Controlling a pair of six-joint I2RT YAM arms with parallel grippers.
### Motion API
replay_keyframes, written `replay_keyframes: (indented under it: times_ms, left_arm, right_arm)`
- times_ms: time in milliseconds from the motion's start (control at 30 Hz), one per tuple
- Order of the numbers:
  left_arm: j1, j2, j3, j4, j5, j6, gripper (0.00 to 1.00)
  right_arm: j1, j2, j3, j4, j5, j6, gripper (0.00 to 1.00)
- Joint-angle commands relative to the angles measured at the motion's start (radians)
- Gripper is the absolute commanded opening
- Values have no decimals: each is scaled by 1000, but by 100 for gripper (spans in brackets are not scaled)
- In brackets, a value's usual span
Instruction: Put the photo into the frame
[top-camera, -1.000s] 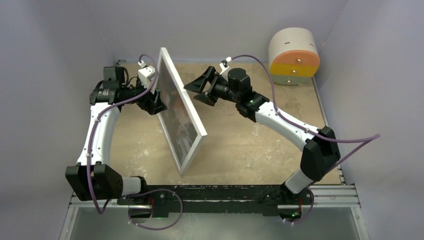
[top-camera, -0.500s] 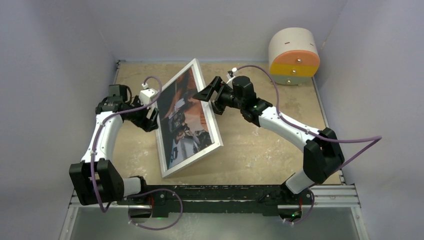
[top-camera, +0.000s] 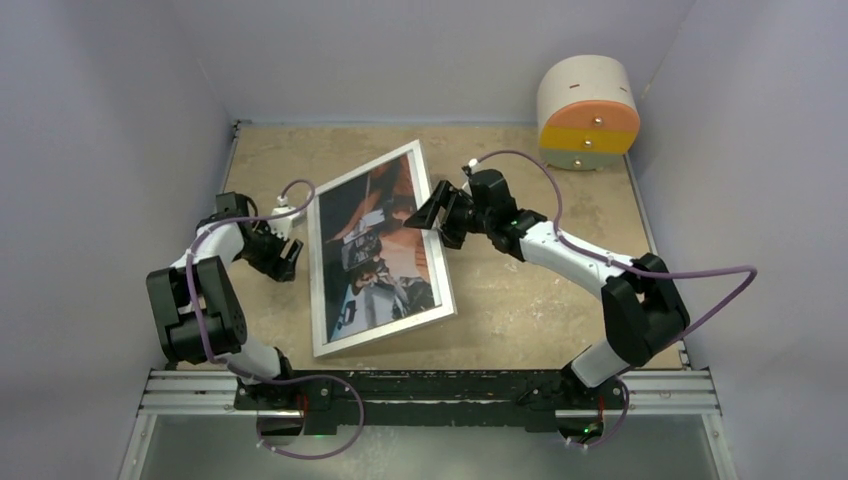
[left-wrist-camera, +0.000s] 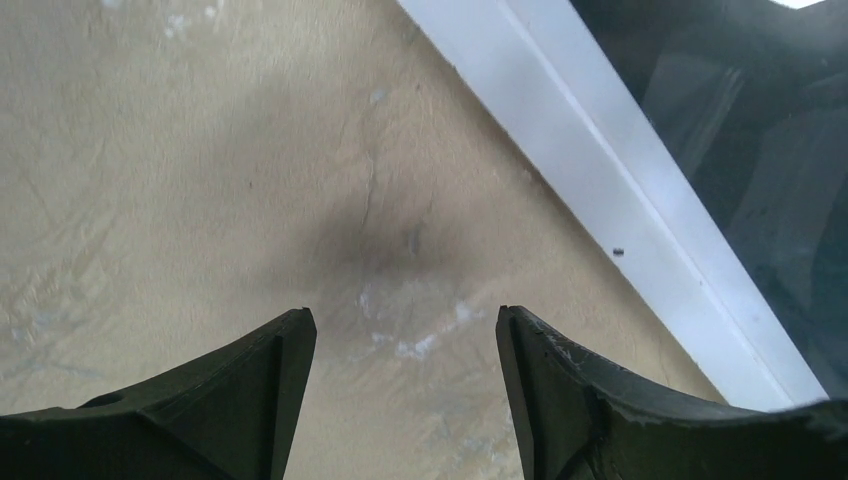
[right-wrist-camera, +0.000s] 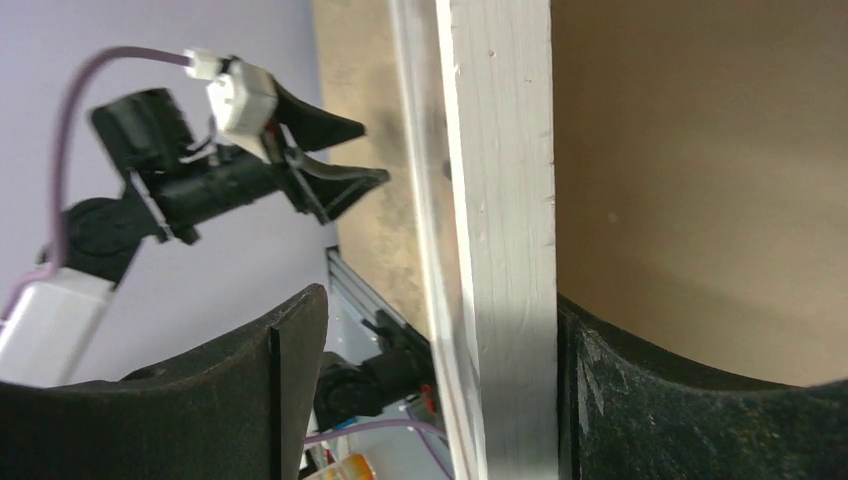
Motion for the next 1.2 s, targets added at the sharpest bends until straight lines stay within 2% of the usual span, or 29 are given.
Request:
replay_keyframes:
  times_ms: [0, 133, 433, 767, 1167]
  left_arm:
    - [-88, 24, -14, 102, -21, -15, 70]
    - [-163, 48, -24, 146, -62, -54, 70]
    - [-201, 168, 59, 107, -29, -100, 69]
    - [-308, 248, 86, 145, -20, -159, 69]
    - [-437, 284, 161, 161, 21, -245, 69]
  right_arm:
    - [-18, -94, -65, 8, 8, -51, 75]
    - [-41, -141, -176, 52, 15, -40, 75]
    - [-149, -103, -341, 130, -30, -47, 75]
    - [-244, -24, -390, 155, -65, -105, 76]
    - [-319, 3, -358, 34, -11, -221, 79]
